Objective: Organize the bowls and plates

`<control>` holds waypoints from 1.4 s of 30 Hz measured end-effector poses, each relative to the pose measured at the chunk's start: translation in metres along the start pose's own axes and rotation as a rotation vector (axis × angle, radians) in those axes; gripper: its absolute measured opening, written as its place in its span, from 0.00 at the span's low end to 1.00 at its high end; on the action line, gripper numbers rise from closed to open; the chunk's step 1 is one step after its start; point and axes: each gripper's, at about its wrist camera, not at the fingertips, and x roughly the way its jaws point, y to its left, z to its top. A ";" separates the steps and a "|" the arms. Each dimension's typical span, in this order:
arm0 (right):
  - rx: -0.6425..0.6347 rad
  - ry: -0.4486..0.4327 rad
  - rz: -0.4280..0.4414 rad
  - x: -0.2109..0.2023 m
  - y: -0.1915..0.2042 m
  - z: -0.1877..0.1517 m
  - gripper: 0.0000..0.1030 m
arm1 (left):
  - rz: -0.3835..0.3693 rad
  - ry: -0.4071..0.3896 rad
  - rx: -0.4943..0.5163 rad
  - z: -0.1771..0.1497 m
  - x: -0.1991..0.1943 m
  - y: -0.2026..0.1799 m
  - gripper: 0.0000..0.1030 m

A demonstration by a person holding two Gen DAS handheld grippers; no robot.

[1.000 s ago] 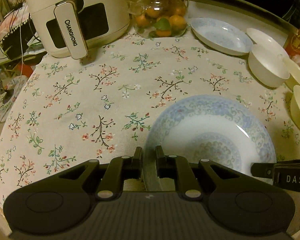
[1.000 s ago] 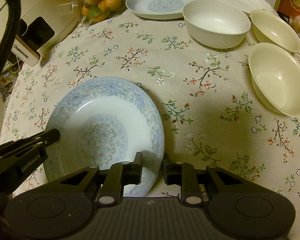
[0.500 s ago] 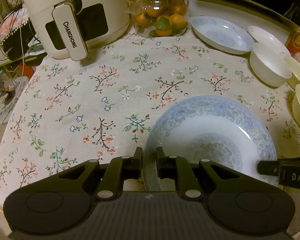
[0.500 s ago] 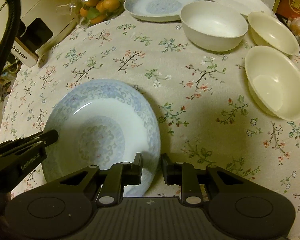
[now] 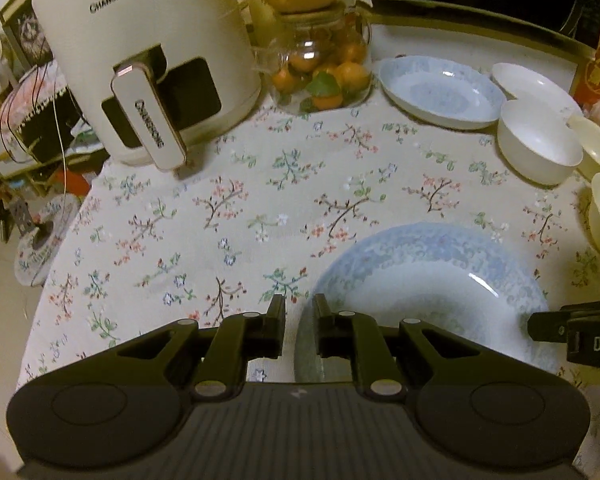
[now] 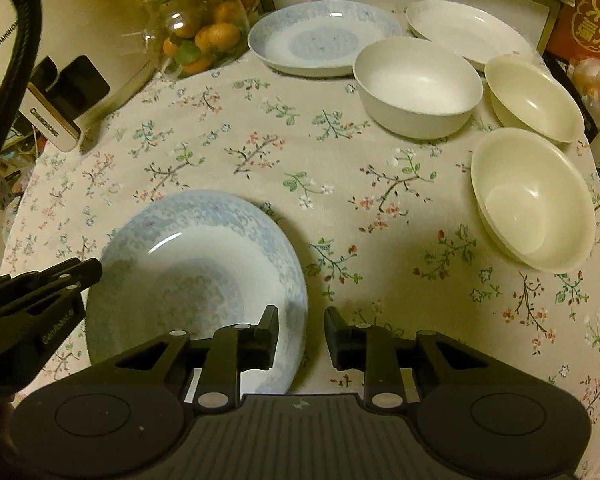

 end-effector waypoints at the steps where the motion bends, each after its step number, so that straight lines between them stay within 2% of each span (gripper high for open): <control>1: 0.000 -0.002 -0.001 -0.001 0.000 0.001 0.24 | 0.005 -0.007 0.003 0.001 -0.002 -0.001 0.14; 5: 0.007 -0.007 0.002 -0.003 -0.001 0.003 0.26 | 0.010 -0.033 0.014 0.008 -0.008 -0.008 0.14; 9: 0.017 -0.027 0.001 -0.007 -0.003 0.007 0.31 | -0.007 -0.052 0.011 0.018 -0.013 -0.014 0.15; 19: 0.042 -0.081 0.007 -0.019 -0.011 0.021 0.32 | -0.031 -0.081 0.002 0.044 -0.015 -0.032 0.16; 26: 0.081 -0.121 0.002 -0.028 -0.023 0.035 0.36 | -0.037 -0.087 -0.009 0.058 -0.009 -0.042 0.17; 29: 0.097 -0.135 0.005 -0.031 -0.029 0.043 0.37 | -0.061 -0.073 -0.020 0.066 -0.005 -0.046 0.17; 37: 0.189 -0.200 0.012 -0.037 -0.055 0.071 0.41 | -0.133 -0.087 -0.127 0.100 0.012 -0.038 0.22; 41: 0.219 -0.253 0.008 -0.045 -0.073 0.086 0.56 | -0.176 -0.051 -0.205 0.112 0.033 -0.034 0.29; 42: 0.223 -0.266 0.006 -0.046 -0.078 0.089 0.57 | -0.189 -0.044 -0.225 0.114 0.037 -0.033 0.33</control>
